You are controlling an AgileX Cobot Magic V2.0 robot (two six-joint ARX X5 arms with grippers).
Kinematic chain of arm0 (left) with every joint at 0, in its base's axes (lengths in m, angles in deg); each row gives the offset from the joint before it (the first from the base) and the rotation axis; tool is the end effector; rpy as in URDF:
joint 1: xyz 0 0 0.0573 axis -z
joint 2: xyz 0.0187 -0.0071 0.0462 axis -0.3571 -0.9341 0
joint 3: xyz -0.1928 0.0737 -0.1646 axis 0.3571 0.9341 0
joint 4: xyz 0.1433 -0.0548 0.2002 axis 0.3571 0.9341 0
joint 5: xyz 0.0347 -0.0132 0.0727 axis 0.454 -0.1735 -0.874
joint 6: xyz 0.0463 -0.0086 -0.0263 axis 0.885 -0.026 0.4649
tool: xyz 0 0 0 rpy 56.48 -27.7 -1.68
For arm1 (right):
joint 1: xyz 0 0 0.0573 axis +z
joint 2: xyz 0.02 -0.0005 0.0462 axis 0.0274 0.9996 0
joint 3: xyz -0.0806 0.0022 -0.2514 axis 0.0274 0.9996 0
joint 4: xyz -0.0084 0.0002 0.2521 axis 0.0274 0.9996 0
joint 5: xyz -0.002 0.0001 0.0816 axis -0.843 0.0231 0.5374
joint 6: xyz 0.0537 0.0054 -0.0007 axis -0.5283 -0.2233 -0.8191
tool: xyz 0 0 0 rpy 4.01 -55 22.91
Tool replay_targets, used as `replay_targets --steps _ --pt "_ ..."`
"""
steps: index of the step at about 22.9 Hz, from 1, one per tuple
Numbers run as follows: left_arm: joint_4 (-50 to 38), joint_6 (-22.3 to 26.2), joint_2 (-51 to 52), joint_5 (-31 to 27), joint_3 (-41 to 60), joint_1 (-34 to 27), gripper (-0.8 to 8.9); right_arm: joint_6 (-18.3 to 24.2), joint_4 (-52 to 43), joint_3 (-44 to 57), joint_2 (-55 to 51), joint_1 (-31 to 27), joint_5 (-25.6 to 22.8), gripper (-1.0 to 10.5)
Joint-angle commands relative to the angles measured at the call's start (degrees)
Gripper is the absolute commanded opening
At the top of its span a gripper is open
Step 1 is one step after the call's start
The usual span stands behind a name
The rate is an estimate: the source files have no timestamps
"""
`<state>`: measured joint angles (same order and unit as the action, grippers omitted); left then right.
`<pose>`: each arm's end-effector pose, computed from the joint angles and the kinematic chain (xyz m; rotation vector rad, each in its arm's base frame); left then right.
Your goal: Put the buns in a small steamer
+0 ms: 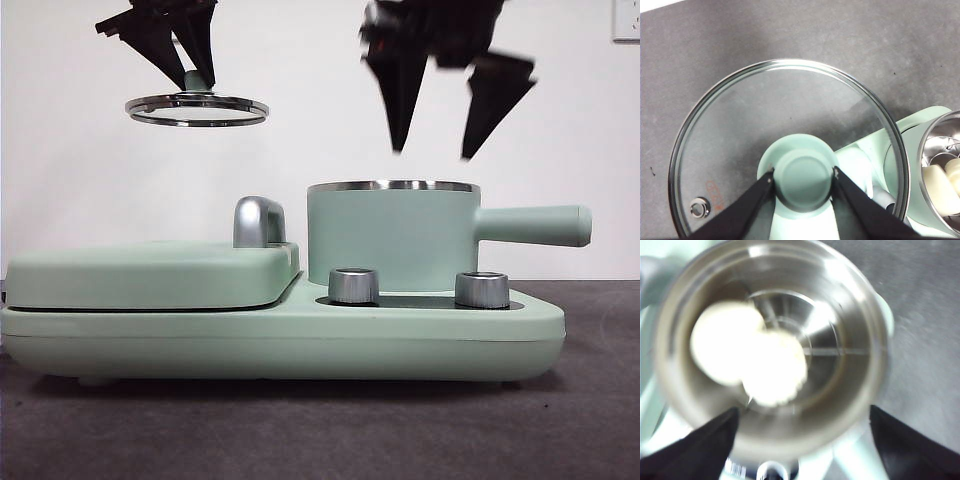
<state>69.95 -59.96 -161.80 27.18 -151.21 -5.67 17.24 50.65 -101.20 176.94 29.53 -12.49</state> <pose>0.3964 -0.1133 0.4176 0.1315 0.8832 -0.4591 0.3214 0.1714 0.3388 -0.1715 1.2043 0.3703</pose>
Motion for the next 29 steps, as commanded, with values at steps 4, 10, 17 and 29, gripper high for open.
replay_targets --steps 4,10,17,29 --pt "-1.1 -0.9 0.1 0.9 -2.0 0.6 1.15 2.2 9.6 -1.5 -5.6 0.4 -3.8 4.4" --pt "-0.8 -0.9 0.1 1.0 -2.0 3.1 1.15 0.8 10.0 10.8 -22.1 0.8 -4.3 4.4" --pt "-1.2 -0.8 0.0 1.0 -2.0 9.6 1.15 -4.0 1.9 41.9 -54.6 2.3 -0.6 4.4" --pt "-1.5 -1.0 -0.6 1.0 -1.9 20.5 1.15 -4.3 -9.2 56.3 -94.5 2.4 3.3 4.4"
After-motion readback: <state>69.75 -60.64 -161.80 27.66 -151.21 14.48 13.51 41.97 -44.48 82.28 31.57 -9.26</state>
